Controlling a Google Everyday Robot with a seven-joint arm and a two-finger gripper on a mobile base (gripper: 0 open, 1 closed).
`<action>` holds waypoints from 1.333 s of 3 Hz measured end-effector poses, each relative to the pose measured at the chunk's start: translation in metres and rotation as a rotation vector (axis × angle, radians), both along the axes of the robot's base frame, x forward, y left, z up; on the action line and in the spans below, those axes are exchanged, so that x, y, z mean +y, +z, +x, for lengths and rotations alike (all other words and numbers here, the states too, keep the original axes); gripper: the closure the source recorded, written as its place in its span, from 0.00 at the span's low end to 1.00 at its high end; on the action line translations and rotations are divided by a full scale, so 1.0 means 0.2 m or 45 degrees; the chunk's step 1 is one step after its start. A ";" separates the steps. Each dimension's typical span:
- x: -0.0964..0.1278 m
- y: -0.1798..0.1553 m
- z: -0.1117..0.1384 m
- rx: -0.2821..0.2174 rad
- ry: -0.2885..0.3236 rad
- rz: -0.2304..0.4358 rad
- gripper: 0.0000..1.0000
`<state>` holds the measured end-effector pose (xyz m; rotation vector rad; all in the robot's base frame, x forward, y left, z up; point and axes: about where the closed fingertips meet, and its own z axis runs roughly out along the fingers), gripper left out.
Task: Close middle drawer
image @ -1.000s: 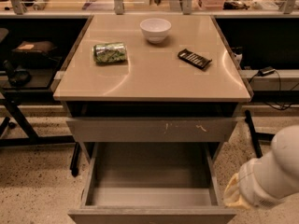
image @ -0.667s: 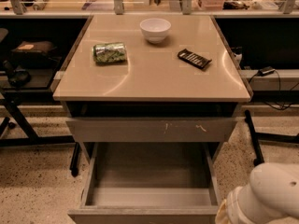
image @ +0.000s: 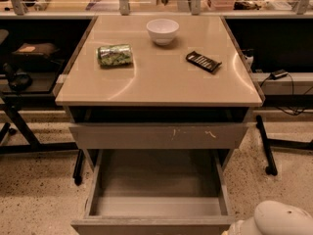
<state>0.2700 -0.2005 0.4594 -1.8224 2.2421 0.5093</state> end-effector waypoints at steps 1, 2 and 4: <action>0.04 -0.18 0.09 -0.013 0.007 0.125 1.00; 0.06 -0.29 0.20 -0.041 0.006 0.190 1.00; 0.07 -0.31 0.28 -0.064 -0.002 0.197 0.80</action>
Offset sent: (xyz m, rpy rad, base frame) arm 0.0727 0.0160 -0.0843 0.2151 -0.0667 0.0006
